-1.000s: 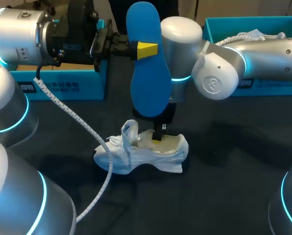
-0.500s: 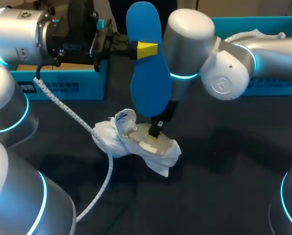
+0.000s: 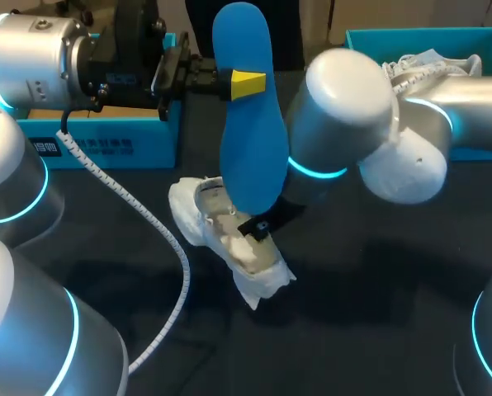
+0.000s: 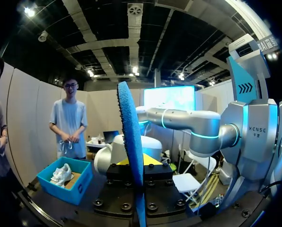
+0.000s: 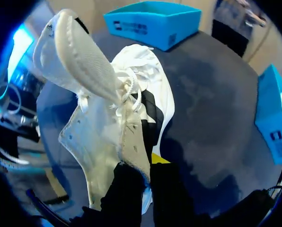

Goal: Take the shoe out of the shoebox, open the shoe tongue, remove and reinsert the insole, then place the shoe into the shoebox

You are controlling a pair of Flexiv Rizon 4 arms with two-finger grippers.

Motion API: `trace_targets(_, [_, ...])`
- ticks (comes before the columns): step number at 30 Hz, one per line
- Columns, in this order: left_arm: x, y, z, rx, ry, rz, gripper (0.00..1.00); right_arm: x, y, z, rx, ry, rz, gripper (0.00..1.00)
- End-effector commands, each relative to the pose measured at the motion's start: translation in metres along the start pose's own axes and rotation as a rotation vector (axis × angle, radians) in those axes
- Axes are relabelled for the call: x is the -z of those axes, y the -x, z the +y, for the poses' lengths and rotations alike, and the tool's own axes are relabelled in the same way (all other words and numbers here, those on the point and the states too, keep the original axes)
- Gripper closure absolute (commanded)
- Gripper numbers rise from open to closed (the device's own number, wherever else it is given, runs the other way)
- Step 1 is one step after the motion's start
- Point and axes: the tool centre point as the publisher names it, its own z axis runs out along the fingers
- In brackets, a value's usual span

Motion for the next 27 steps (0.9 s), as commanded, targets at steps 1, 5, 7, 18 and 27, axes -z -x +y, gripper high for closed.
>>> trace_targets(1, [-0.002, 0.001, 0.001, -0.001, -0.003, 0.000, 1.00, -0.004, -0.005, -0.006, -0.179, 0.129, -0.057, 1.00])
trace_targets(5, [-0.002, 0.001, 0.001, -0.001, -0.003, 0.000, 1.00, -0.005, -0.007, -0.006, -0.239, 0.152, -0.069, 1.00])
trace_targets(7, [-0.002, 0.001, 0.001, -0.001, -0.003, 0.000, 1.00, -0.006, -0.009, -0.005, -0.270, 0.156, -0.073, 1.00])
trace_targets(18, [-0.002, 0.001, 0.001, -0.001, -0.003, 0.000, 1.00, -0.031, -0.008, -0.011, -0.395, 0.109, -0.024, 1.00])
trace_targets(27, [-0.002, 0.001, 0.001, -0.001, -0.003, 0.000, 1.00, -0.044, 0.002, -0.025, -0.492, 0.080, -0.006, 1.00])
